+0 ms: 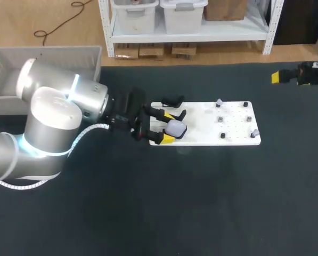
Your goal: Pick up each earbud case from the left stands, insert the matching earbuds, close the lid, and place the case in the box.
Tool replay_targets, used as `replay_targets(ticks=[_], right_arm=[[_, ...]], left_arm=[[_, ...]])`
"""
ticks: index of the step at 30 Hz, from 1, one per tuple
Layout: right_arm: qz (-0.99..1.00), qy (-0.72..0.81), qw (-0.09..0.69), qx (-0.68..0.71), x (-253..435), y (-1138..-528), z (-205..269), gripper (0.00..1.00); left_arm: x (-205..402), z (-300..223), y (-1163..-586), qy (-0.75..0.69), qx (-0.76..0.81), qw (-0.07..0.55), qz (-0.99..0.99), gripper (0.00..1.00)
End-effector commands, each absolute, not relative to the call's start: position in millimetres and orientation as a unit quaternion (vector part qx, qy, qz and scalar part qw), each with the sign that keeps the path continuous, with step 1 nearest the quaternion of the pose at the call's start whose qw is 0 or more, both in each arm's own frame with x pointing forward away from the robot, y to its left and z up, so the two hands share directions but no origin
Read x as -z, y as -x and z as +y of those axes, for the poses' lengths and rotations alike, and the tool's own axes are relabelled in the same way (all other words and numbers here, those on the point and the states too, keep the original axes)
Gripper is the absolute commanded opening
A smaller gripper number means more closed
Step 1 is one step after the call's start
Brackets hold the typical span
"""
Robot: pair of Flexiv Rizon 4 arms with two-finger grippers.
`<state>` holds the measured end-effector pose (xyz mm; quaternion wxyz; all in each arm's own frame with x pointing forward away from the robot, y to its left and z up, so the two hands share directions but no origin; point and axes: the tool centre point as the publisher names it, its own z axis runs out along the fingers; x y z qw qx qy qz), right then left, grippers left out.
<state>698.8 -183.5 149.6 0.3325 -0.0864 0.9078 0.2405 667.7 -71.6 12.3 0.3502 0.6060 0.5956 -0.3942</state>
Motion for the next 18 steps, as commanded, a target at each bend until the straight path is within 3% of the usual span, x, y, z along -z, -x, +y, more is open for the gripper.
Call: replay_targets(ticks=[1, 10, 14, 15, 18], right_arm=[[0.908, 0.087, 0.332, -0.241, -149.6, -698.9, -184.0, 1.00], [0.908, 0.087, 0.332, -0.241, -149.6, -698.9, -184.0, 1.00], [0.908, 0.087, 0.332, -0.241, -149.6, -698.9, -184.0, 1.00], [0.908, 0.087, 0.332, -0.241, -149.6, -698.9, -184.0, 1.00], [0.908, 0.087, 0.332, -0.241, -149.6, -698.9, -184.0, 1.00]], left_arm=[[-10.7, -73.4, -669.1, -0.605, 0.395, 0.351, 0.596, 0.73], [-11.3, -72.1, -672.8, -0.602, 0.392, 0.355, 0.598, 0.68], [-10.4, -71.6, -671.3, -0.602, 0.392, 0.355, 0.598, 0.57], [-10.1, -71.6, -671.0, -0.602, 0.393, 0.355, 0.598, 0.50], [-10.0, -71.6, -669.8, -0.602, 0.394, 0.355, 0.597, 0.47]])
